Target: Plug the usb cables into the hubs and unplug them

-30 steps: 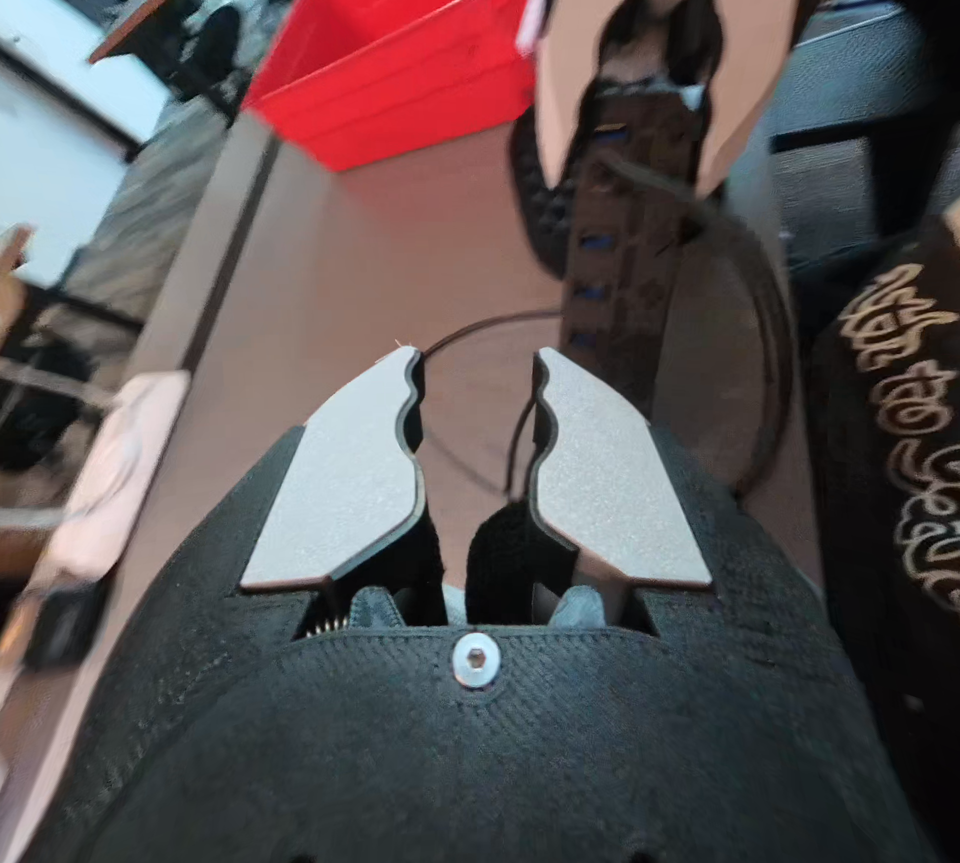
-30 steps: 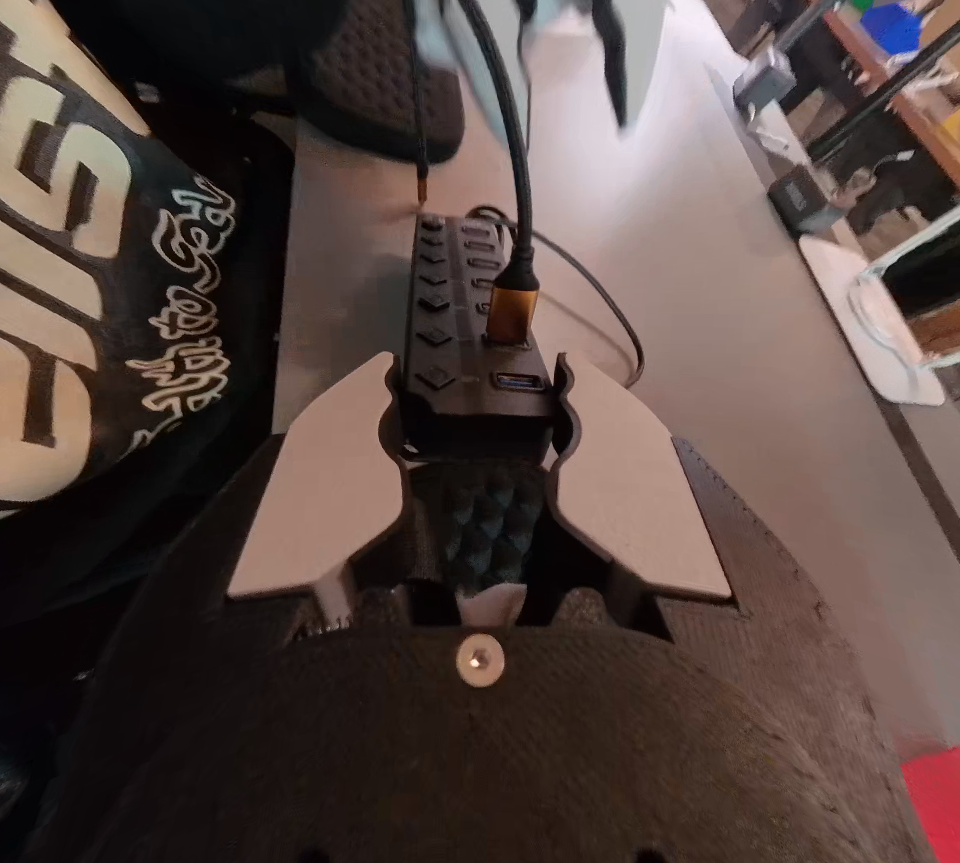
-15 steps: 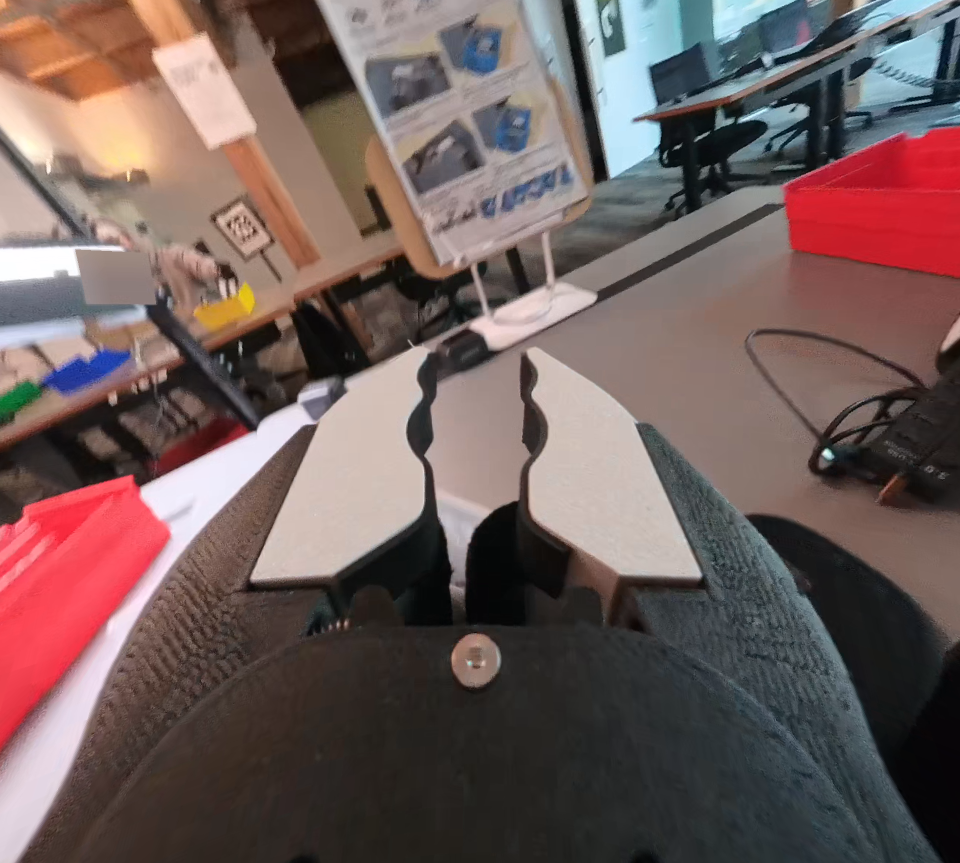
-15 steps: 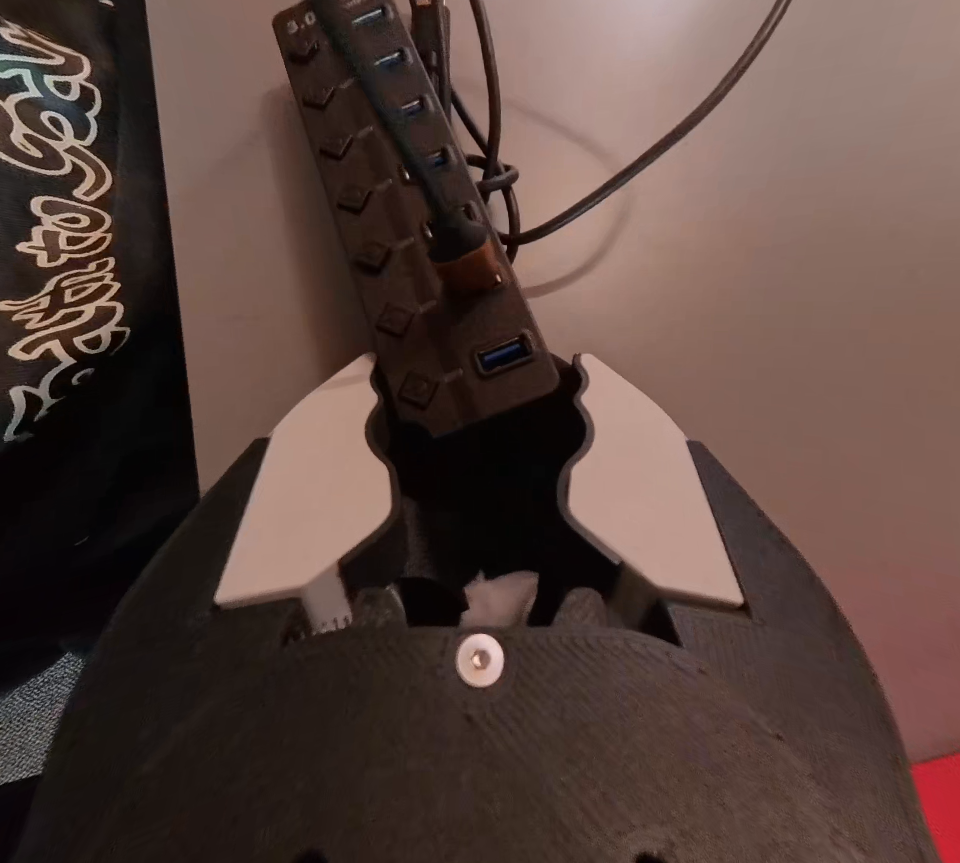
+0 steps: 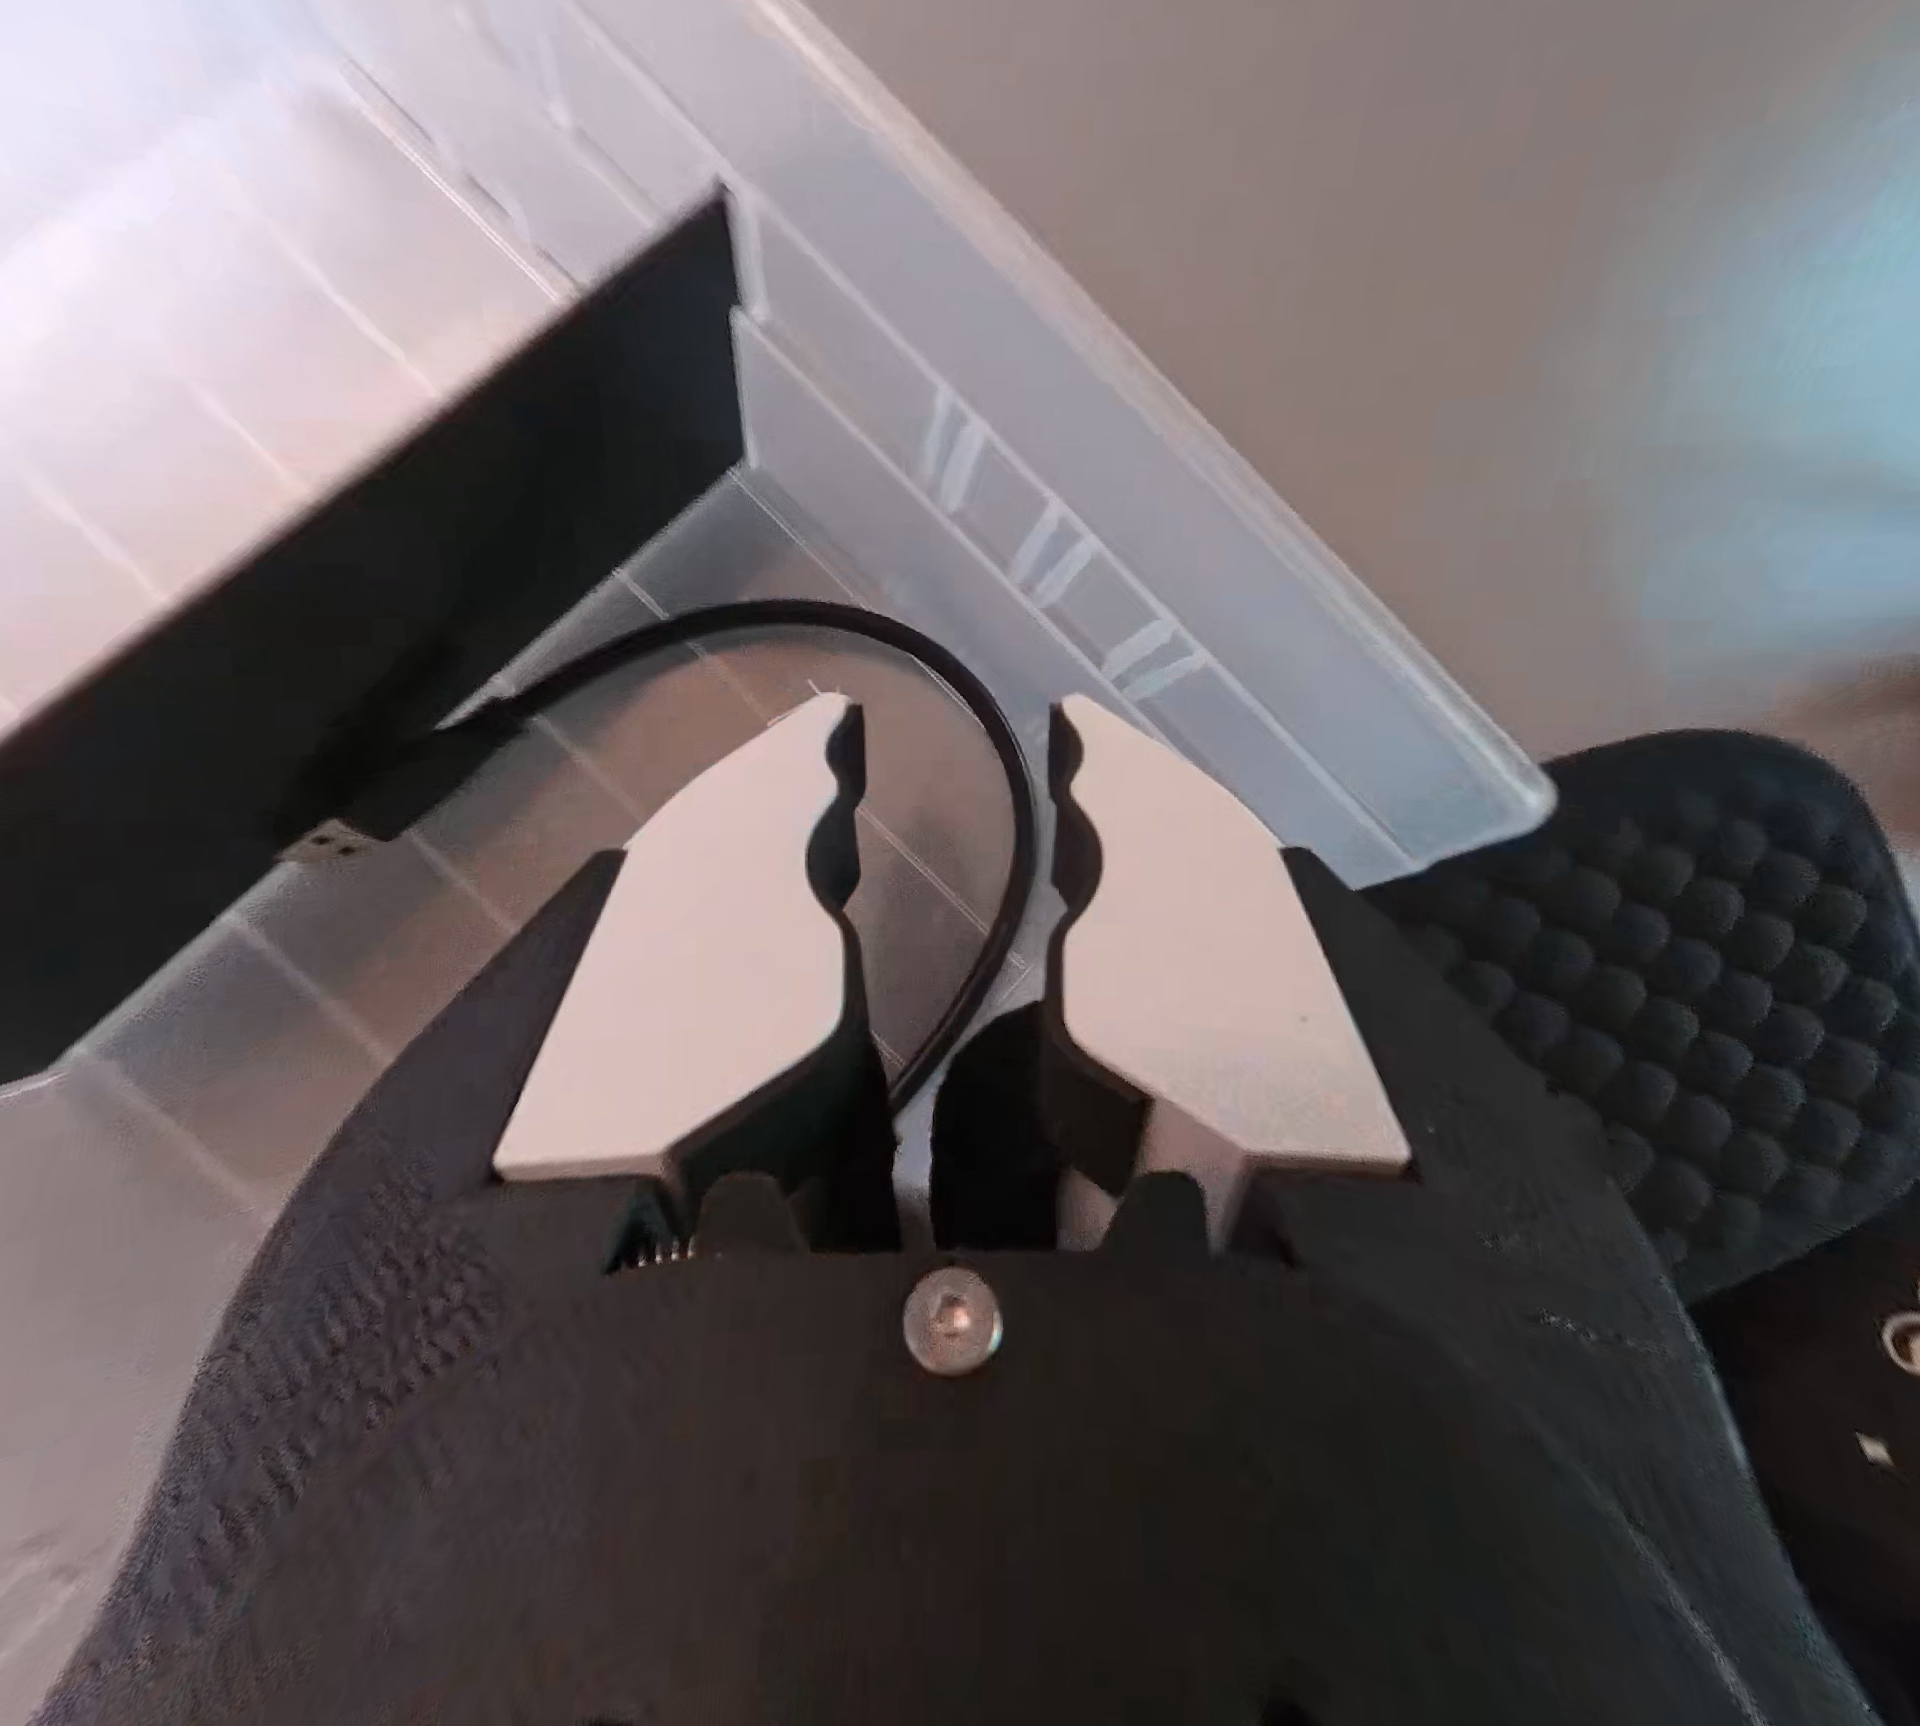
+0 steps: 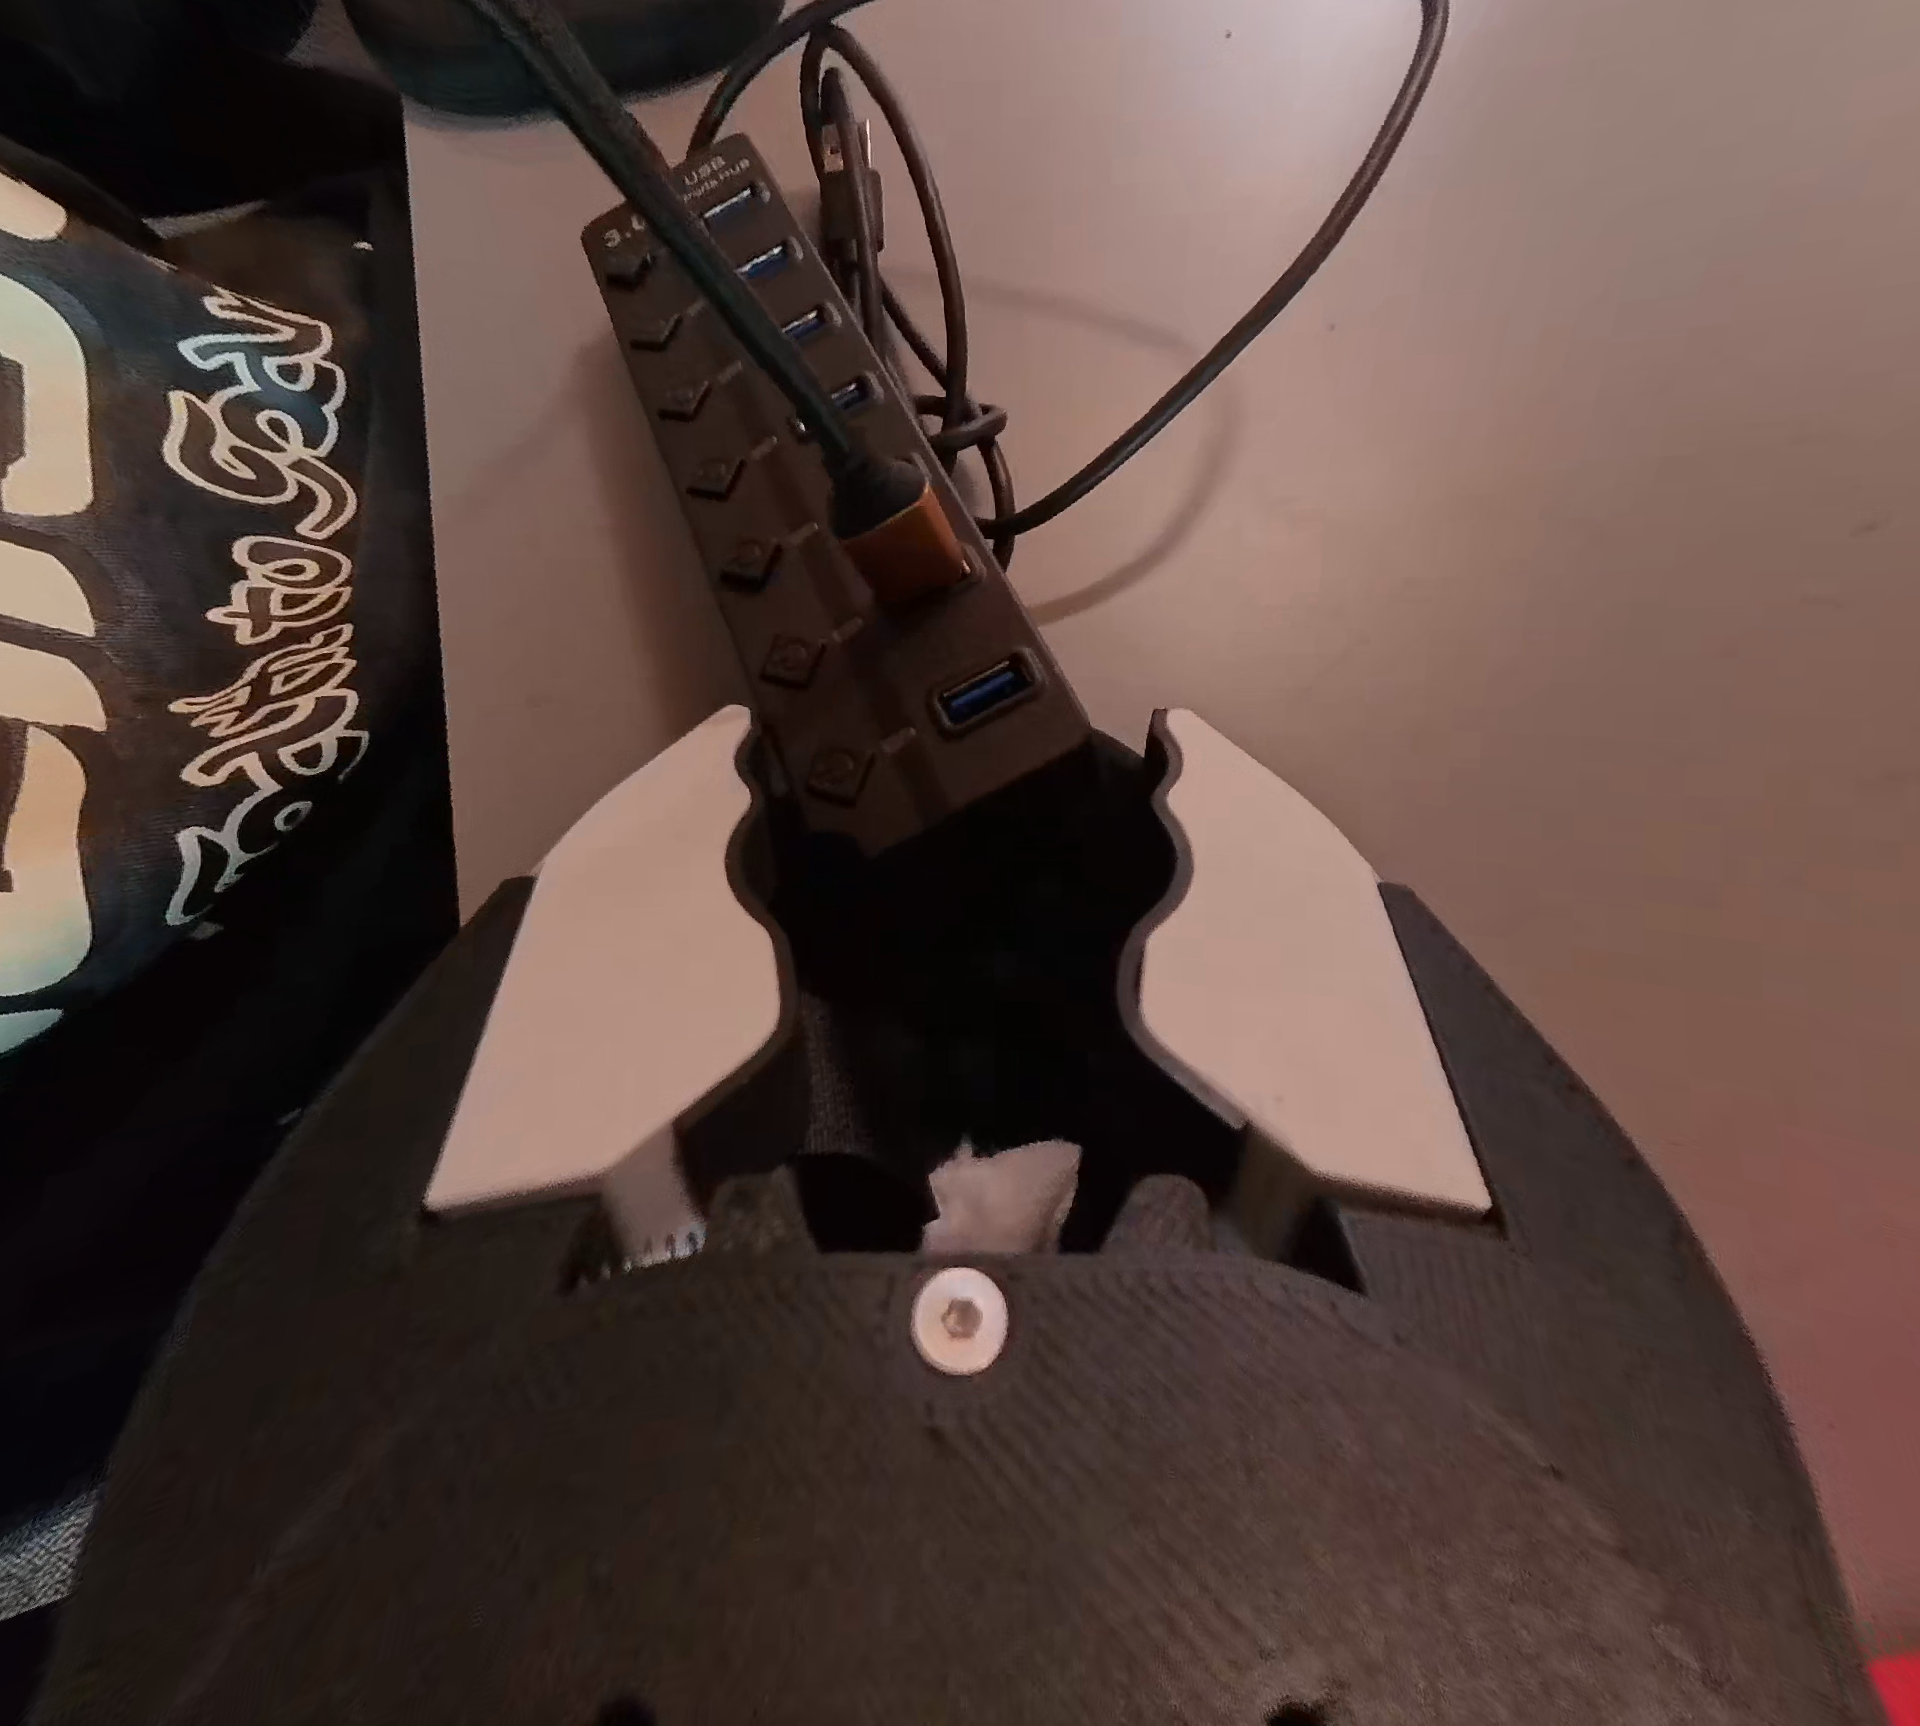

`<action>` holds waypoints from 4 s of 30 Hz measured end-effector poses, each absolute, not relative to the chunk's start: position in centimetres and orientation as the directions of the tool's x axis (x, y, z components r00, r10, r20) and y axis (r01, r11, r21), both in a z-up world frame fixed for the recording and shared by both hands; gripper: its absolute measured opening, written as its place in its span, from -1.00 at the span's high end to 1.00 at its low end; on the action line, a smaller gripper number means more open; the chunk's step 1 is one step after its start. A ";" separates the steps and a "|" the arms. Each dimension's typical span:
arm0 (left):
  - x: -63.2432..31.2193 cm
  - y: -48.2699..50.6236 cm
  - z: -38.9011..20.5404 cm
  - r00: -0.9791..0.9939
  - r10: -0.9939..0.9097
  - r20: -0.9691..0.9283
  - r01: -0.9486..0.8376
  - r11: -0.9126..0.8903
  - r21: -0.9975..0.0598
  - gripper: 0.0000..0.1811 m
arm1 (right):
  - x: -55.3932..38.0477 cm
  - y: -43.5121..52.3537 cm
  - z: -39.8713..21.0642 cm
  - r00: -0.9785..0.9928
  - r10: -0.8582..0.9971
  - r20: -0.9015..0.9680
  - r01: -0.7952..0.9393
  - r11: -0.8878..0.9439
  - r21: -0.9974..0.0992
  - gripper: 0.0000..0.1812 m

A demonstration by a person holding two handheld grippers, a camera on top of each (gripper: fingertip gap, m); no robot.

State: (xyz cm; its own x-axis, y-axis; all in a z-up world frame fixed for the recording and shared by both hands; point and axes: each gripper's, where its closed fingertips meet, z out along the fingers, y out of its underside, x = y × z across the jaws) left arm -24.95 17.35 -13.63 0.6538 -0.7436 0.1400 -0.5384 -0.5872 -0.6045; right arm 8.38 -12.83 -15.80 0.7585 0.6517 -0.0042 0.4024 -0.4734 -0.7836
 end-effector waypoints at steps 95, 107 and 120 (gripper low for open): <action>-1.3 -10.4 1.4 -0.308 -0.789 -0.532 0.034 0.549 -0.835 0.95 | -0.8 -11.7 5.2 0.651 0.695 0.306 0.204 0.228 -0.952 0.53; -0.8 -3.8 3.1 0.230 -0.217 -0.949 -0.395 0.870 -0.295 0.95 | 0.4 -10.8 5.8 0.787 0.431 0.442 0.402 0.185 -0.897 0.54; -1.5 -3.7 4.9 0.368 0.042 -0.929 -0.491 0.857 -0.156 0.95 | -0.1 -10.0 4.9 0.850 0.488 0.200 0.212 0.031 -0.977 0.57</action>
State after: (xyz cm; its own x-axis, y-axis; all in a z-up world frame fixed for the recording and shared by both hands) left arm -1.49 -3.72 4.88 0.3681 0.0422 -0.9288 -0.4914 0.8569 -0.1558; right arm -0.11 -10.04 4.88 0.8498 0.4879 0.1997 0.2116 0.0313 -0.9768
